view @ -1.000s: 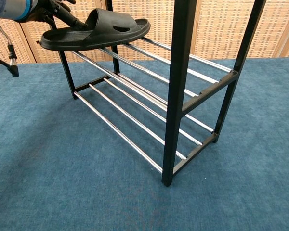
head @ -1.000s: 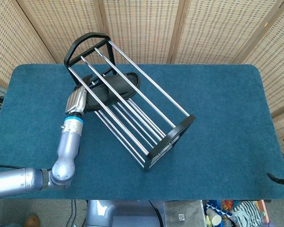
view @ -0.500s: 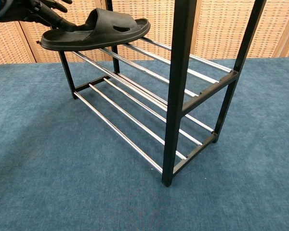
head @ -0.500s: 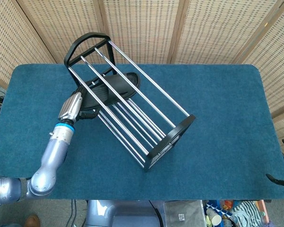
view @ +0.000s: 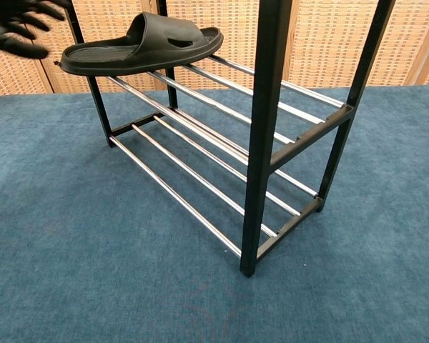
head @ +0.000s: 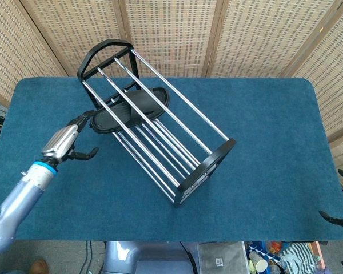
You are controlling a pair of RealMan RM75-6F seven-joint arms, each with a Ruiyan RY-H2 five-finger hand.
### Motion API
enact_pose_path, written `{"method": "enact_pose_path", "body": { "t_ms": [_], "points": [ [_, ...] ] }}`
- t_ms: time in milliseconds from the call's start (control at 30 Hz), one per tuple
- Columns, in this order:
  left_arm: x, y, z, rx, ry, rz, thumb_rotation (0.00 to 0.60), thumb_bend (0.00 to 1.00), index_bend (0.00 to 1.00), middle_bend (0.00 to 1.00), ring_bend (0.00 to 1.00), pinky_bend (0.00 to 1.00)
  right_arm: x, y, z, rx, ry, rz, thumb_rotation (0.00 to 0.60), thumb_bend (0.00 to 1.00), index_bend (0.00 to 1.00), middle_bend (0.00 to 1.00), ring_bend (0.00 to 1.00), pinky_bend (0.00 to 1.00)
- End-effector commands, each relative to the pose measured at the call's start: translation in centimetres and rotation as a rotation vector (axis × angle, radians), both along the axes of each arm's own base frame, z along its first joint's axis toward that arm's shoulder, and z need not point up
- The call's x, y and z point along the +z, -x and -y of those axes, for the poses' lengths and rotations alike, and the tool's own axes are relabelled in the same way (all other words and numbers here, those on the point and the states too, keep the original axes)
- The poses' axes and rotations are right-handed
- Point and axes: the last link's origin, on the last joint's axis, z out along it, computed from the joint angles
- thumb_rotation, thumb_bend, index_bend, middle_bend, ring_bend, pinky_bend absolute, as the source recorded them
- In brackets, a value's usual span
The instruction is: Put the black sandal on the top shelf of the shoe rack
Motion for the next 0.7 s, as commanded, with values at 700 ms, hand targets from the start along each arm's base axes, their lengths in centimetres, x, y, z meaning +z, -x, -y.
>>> {"method": "enact_pose_path", "body": {
  "t_ms": [700],
  "points": [
    [1.5, 15.5, 11.9, 0.028, -0.553, -0.327, 0.600, 0.21, 0.00, 0.00, 0.00, 0.00, -0.1, -0.5, -0.3, 0.027, -0.013, -0.010, 0.600, 0.00, 0.00, 0.00, 0.00, 0.00]
  ]
}}
